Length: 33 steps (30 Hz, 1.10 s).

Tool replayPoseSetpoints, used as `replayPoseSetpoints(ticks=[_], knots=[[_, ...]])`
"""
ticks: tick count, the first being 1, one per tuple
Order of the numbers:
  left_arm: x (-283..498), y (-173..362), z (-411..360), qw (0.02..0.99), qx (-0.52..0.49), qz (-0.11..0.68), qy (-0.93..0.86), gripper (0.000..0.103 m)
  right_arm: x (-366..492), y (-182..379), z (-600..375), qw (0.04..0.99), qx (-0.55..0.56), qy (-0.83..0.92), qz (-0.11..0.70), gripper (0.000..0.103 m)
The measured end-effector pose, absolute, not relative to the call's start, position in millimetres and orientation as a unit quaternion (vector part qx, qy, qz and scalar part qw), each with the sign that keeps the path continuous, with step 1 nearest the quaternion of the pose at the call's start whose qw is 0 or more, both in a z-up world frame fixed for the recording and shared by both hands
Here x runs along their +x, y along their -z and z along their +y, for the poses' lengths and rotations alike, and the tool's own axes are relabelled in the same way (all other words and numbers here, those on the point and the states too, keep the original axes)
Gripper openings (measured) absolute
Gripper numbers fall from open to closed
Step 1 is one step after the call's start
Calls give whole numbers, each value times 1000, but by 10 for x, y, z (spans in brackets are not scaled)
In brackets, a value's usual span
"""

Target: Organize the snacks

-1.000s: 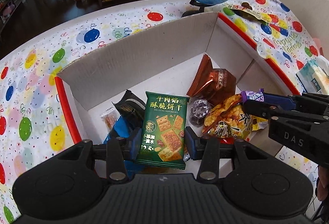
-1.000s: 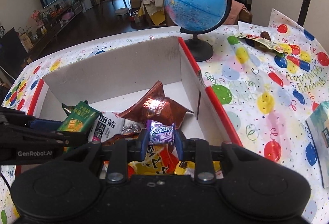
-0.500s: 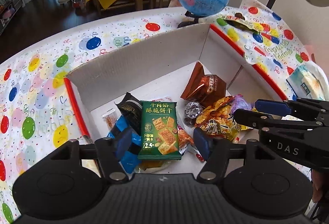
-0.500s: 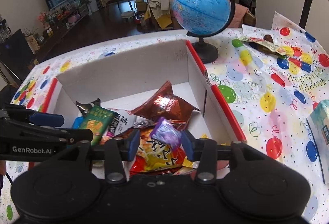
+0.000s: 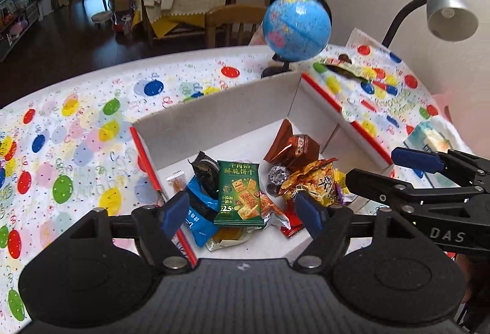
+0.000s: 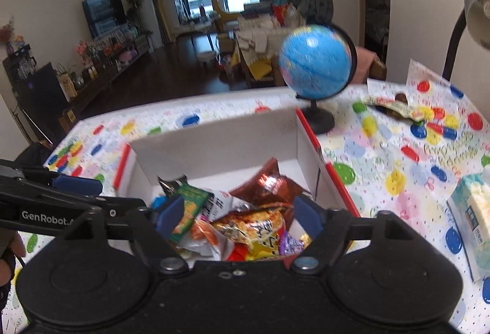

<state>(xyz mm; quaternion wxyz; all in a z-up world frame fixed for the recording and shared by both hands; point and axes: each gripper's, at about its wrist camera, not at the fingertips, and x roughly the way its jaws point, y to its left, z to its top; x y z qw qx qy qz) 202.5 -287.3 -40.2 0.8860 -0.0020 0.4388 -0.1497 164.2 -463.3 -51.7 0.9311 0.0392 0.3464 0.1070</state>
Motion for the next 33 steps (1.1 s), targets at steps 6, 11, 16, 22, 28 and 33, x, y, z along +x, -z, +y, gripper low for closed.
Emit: replayPoseSetpoints(ticks=[6,11,16,22,28,33], knots=[[1829,210,-2732,897,-18,414,155,79,1434,330,-4549,941,45,-111,316,96],[1665,99,-2649,905,-18,394,158,86,1293,240,-4528,946,58,-100,302,103],[1552,77,-2552,908,-23,389,154,87,1164,218,-4510,950,68,-89,290,103],[1414,24,-2447,911,-36,380,155,103,1010,180,-4496,955,88,-77,271,103],[1289,-11,-2398,915,-32,375,144,103,898,202,-4427,956,86,-71,271,103],[1212,-10,-2371,916,-30,376,134,103,807,223,-4334,957,69,-59,274,103]])
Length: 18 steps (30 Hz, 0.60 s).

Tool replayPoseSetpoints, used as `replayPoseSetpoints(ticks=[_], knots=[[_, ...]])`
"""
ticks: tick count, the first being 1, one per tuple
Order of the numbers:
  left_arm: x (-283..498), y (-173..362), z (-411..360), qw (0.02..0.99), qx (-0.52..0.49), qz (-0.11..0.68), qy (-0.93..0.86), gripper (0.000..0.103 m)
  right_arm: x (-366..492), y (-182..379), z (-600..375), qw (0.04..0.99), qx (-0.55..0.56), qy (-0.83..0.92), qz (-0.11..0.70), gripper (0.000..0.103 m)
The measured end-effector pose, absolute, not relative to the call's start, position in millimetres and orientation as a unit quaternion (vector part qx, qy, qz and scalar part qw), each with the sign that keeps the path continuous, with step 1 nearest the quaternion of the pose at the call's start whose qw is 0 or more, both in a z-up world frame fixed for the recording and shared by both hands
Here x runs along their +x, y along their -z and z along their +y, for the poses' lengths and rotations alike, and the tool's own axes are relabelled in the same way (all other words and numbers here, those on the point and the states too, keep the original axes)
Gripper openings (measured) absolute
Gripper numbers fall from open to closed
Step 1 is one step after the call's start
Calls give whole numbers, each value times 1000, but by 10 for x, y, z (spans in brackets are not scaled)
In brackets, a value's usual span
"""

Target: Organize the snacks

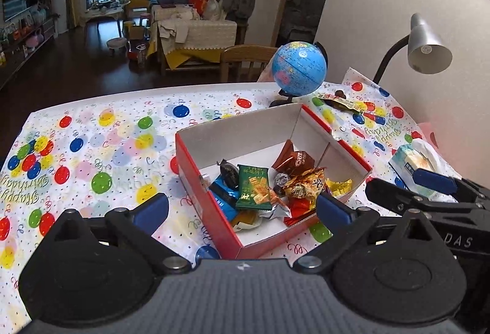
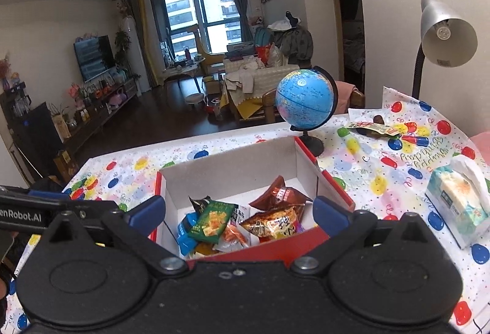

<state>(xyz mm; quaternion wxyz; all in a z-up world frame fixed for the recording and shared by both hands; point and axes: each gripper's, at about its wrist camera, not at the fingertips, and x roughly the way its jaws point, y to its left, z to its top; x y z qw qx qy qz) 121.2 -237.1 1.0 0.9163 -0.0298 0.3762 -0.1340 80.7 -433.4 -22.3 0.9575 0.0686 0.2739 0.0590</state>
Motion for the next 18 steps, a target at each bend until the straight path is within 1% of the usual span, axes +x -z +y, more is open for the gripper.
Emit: replayPoseSetpoints(ticks=[18], knots=[[1140,-54,-2320,916,-37,374,140,103,724,174,-4267,959,67,-55,269,103]])
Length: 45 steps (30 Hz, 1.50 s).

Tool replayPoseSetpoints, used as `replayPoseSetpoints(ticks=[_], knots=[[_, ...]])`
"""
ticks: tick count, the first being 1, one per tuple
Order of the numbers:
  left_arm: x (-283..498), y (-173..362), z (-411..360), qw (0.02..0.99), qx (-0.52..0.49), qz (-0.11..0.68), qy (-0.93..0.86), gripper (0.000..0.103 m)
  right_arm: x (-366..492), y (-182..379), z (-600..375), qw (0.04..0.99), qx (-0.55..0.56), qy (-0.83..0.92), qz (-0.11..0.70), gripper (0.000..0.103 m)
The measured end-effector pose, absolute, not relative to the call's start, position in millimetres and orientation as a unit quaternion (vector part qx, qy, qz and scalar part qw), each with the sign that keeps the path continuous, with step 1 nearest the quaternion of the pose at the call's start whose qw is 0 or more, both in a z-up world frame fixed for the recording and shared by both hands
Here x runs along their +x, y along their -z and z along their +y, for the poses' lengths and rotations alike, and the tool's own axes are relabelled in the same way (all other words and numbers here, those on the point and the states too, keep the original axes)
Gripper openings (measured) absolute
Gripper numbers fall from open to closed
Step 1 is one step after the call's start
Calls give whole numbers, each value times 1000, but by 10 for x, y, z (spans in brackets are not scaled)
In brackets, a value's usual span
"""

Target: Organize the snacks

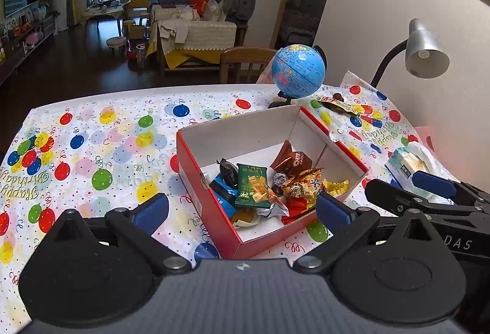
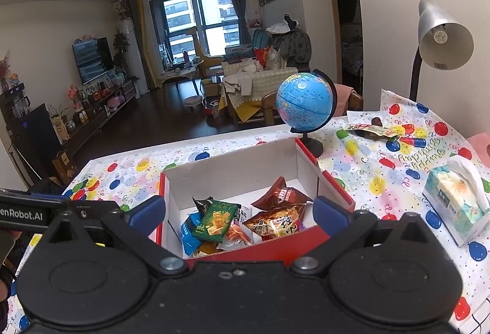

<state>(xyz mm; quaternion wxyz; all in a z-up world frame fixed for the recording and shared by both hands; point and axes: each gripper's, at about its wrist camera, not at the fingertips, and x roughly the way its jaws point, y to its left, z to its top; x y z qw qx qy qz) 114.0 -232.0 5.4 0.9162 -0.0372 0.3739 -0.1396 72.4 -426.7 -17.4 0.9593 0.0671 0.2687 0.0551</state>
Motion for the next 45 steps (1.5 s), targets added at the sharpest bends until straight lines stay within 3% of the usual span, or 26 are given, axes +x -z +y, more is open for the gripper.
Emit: replayPoseSetpoints(ticks=[45], knots=[[1203,-31,-2368,917,-37,374,133,103,780,170,-4366,958,82,-59,268,103]])
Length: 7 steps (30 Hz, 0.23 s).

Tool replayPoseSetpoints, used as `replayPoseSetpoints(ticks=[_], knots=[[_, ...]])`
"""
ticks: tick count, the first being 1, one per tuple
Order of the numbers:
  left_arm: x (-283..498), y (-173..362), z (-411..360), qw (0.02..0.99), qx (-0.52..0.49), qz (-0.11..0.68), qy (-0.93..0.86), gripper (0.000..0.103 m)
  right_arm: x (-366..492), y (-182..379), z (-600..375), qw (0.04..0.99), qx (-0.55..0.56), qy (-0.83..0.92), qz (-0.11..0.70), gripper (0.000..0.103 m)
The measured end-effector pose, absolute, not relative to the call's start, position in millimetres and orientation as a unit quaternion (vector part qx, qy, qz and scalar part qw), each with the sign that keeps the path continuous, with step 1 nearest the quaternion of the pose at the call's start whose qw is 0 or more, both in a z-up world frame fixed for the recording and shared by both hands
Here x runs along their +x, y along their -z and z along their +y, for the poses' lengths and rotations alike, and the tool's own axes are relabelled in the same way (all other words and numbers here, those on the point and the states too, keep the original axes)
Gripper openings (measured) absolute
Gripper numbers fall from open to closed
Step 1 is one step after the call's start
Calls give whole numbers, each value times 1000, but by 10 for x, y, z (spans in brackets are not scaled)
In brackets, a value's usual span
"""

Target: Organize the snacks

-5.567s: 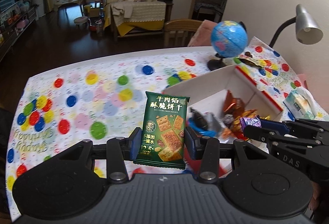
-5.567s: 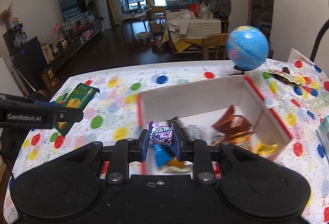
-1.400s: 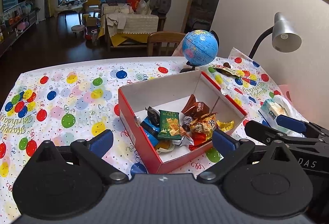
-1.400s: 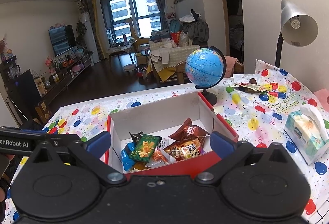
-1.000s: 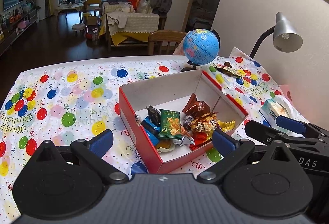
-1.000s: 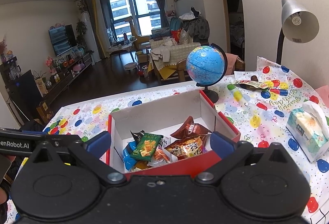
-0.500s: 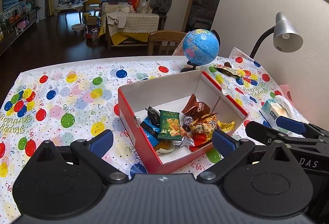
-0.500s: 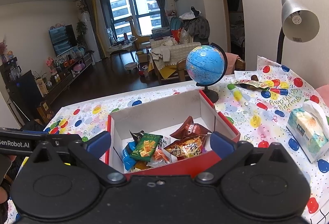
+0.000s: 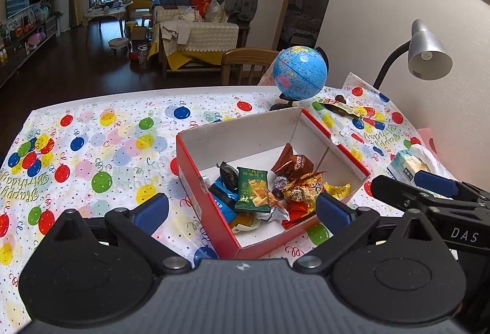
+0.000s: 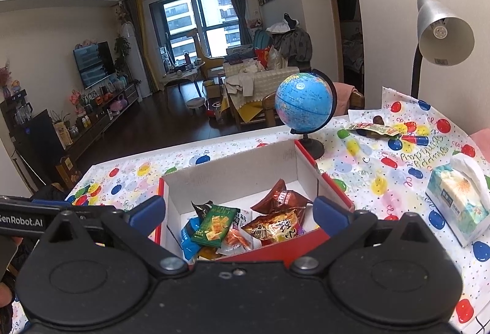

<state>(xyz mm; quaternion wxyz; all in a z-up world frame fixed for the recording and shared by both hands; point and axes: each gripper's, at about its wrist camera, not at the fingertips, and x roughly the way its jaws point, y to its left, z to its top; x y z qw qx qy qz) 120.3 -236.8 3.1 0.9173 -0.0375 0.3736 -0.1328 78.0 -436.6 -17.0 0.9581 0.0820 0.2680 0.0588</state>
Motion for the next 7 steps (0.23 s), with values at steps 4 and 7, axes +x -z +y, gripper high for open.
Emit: replayPoseSetpoints(ticks=[4,7], knots=[[1202,-29,-2382,917,-40,375,130,103,779,175,-4376,958,82,-60,267,103],[1198,-28,-2381,917,-40,375,130,103,786,182,-4387,958,83,-62,269,103]])
